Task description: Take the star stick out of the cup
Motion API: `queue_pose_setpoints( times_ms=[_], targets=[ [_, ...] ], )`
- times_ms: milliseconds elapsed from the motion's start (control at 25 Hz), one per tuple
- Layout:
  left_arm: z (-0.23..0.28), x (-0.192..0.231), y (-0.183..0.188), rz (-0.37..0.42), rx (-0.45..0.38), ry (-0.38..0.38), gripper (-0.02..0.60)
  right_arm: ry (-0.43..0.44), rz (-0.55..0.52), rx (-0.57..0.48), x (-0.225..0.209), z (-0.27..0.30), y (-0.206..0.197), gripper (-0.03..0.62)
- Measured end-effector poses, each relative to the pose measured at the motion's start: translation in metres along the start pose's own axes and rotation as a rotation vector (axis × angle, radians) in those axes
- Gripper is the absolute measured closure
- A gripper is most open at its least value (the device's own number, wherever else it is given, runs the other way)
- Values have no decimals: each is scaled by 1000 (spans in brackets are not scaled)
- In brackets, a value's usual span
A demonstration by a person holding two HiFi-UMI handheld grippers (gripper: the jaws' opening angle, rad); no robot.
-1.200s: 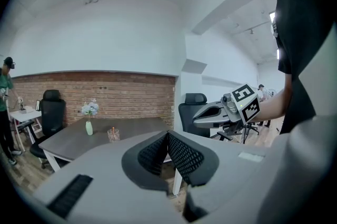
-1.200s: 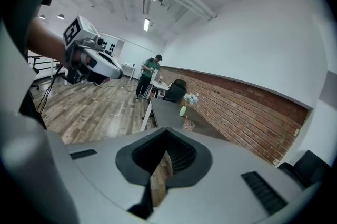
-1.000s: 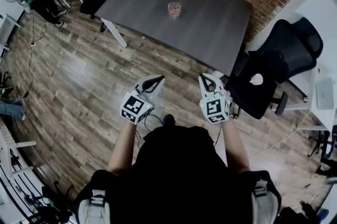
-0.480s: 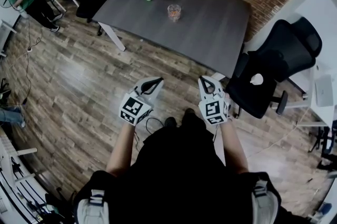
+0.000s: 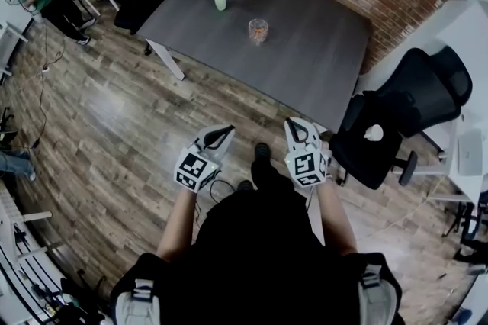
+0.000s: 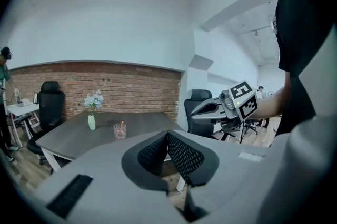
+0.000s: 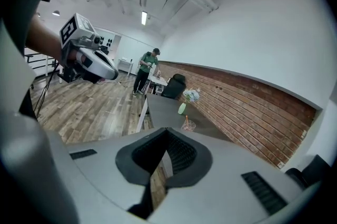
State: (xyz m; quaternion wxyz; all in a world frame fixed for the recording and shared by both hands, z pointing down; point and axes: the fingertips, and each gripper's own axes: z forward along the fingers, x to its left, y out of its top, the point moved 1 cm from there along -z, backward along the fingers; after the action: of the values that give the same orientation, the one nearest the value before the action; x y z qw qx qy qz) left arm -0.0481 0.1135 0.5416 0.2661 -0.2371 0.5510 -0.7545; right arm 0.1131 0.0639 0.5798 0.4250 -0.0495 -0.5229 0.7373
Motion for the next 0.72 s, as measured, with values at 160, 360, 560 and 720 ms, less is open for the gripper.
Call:
queue_pose_setpoints(
  times_ms=[160, 360, 560, 720],
  targets=[
    [12, 27, 8, 11, 9, 39, 578, 6, 13, -11, -19, 26, 3, 594],
    [33, 57, 26, 3, -7, 92, 578, 16, 28, -9, -50, 52, 1, 594],
    [58, 75, 37, 2, -1, 122, 578, 40, 26, 1, -80, 79, -2, 594],
    [72, 88, 44, 0, 4, 152, 578, 77, 3, -3, -95, 103, -2, 594]
  ],
)
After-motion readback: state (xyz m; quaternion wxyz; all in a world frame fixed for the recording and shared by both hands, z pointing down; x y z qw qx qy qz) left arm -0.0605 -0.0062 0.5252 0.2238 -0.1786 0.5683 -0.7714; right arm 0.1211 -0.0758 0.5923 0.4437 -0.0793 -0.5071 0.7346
